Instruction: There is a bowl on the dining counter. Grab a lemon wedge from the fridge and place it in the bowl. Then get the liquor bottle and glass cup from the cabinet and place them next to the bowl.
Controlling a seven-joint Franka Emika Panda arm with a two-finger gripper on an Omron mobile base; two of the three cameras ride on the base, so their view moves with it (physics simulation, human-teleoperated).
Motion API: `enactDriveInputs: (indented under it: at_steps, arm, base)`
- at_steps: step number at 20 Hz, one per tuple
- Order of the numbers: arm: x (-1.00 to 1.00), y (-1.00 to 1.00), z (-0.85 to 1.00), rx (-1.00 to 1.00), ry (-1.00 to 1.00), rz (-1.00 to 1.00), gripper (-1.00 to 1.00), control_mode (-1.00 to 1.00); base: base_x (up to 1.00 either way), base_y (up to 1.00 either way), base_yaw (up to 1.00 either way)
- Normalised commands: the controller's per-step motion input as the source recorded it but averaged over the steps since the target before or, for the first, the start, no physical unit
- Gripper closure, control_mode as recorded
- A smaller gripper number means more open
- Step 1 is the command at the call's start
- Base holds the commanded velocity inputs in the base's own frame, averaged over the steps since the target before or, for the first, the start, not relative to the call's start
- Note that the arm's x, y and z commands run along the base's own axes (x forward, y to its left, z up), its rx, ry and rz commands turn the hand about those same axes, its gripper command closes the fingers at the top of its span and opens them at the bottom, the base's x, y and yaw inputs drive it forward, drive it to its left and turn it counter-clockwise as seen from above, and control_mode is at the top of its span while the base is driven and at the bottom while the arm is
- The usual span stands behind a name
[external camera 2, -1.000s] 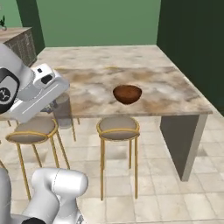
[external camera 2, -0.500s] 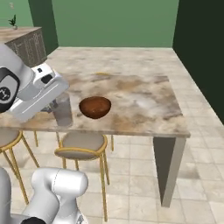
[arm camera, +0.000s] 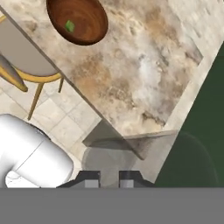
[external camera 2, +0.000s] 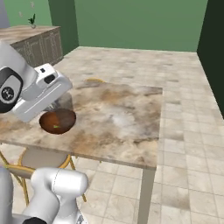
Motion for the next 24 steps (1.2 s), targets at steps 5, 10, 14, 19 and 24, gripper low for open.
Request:
enactDriveInputs:
  at_steps: [5,10,14,19,24]
  arm:
    - [1.00,-0.17,-0.42,0.11,0.25,0.38,1.00,-1.00]
    - [1.00,0.00,-0.74,0.06,0.19,0.38,1.00,-1.00]
    - [1.00,0.00,-0.95,0.00,0.16,0.34,1.00,-1.00]
    - [0.98,0.07,-0.84,0.00,0.04,0.24,1.00,-1.00]
    - [0.66,0.35,-0.45,0.00,0.00,0.13,1.00,-1.00]
  base:
    - [0.00,0.00,0.00]
    - [0.00,0.00,0.00]
    - [0.00,0.00,0.00]
    - [0.00,0.00,0.00]
    - [0.00,0.00,0.00]
